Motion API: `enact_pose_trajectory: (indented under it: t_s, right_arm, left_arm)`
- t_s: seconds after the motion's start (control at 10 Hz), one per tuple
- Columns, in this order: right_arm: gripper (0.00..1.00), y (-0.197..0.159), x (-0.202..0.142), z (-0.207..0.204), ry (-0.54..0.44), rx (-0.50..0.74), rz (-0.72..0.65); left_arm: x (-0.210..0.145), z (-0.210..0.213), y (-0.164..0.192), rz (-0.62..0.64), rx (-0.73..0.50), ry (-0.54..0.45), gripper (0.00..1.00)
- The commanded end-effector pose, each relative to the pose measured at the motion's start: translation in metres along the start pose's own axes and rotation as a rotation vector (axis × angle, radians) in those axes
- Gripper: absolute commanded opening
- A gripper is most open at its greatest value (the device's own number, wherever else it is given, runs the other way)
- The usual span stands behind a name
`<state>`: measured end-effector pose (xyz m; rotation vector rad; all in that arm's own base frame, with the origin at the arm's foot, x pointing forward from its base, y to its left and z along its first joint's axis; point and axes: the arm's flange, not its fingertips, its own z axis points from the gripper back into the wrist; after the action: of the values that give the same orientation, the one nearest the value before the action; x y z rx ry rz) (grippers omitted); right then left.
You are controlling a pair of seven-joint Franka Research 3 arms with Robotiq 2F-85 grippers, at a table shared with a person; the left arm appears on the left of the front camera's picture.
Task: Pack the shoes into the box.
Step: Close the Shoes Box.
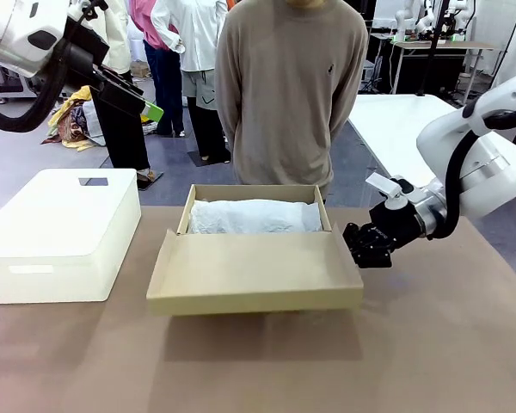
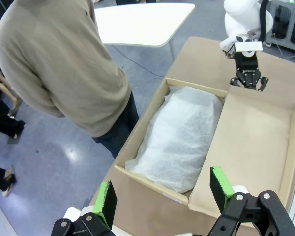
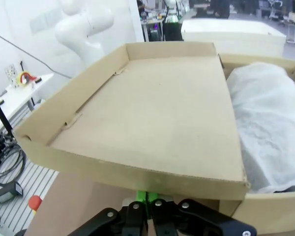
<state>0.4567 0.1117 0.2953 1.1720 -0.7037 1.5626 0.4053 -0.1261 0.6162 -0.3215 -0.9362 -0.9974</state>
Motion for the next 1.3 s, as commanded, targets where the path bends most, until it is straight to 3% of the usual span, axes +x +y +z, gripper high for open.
enact_pose_trajectory:
  t_s: [0.0, 0.5, 1.2]
  right_arm:
    - [0.0, 0.01, 0.008, 0.005, -0.099, -0.032, 0.03]
    - [0.0, 0.023, 0.022, 0.02, -0.236, -0.133, 0.041]
    - [0.0, 0.013, 0.054, 0.037, -0.236, -0.365, 0.038]
  left_arm:
    - [-0.002, -0.001, 0.003, -0.013, -0.018, -0.021, 1.0]
    - [-0.002, -0.001, 0.003, -0.013, -0.018, -0.021, 1.0]
    - [-0.002, -0.001, 0.003, -0.013, -0.018, -0.021, 1.0]
